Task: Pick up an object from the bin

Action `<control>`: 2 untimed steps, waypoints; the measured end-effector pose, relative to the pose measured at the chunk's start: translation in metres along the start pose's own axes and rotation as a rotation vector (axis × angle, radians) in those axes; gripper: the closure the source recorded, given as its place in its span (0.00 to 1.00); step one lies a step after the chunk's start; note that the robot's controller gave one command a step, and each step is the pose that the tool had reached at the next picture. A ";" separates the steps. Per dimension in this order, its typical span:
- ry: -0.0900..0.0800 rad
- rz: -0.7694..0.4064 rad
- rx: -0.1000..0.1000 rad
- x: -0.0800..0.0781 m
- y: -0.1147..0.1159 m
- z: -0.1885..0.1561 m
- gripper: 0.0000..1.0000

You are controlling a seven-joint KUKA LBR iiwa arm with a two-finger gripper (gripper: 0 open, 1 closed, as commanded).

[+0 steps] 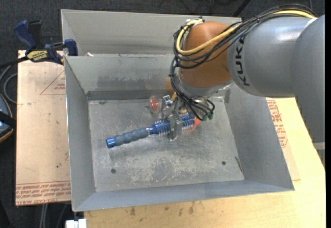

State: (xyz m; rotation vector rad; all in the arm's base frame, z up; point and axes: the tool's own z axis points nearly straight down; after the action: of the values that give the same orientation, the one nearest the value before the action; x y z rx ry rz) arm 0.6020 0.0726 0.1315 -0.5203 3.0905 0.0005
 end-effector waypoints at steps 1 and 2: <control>0.004 0.000 -0.001 -0.001 0.000 -0.010 1.00; 0.004 0.001 -0.001 -0.001 0.000 -0.028 1.00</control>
Offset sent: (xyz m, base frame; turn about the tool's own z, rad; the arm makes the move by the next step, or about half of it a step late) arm 0.0000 0.0001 0.0106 0.0000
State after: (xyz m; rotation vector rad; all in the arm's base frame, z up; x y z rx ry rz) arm 0.6031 0.0735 0.1597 -0.5193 3.0948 0.0005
